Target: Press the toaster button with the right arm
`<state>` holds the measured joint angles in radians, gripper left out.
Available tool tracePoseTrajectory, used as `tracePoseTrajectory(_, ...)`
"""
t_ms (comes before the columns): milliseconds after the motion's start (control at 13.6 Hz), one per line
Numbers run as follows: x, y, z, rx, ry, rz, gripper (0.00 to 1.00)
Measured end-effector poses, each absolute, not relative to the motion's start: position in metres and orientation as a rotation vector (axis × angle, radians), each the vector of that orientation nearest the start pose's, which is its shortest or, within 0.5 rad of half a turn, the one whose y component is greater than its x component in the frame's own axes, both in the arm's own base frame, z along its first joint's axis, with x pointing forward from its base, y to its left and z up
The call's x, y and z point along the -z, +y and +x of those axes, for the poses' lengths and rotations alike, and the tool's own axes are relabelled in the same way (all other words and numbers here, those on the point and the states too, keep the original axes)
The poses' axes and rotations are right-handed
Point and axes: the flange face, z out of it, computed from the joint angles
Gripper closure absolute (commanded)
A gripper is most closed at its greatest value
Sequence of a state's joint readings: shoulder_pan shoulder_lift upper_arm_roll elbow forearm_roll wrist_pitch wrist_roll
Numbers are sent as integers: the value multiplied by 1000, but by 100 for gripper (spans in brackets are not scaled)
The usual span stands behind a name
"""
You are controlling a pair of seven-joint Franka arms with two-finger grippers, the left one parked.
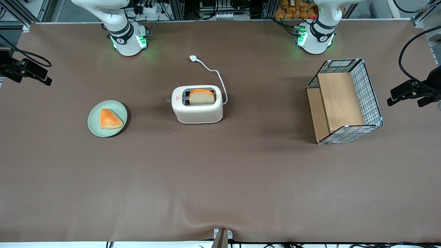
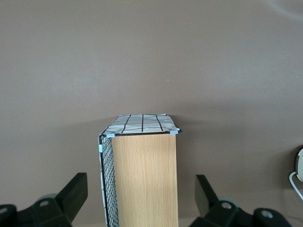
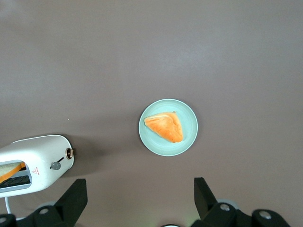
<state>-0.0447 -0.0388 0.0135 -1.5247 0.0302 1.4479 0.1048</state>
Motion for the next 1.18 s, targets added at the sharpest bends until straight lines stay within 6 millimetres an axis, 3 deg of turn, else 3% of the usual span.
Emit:
tracePoseTrajectory(367, -654, -14, 530, -80, 214, -3105, 0)
tracePoseTrajectory(734, -648, -21, 540, -207, 230, -3095, 0)
tracePoseTrajectory(955, -633, -18, 544, -292, 221, -3065, 0)
tracePoseTrajectory(1175, -605, -7, 543, -423, 197, -2971, 0)
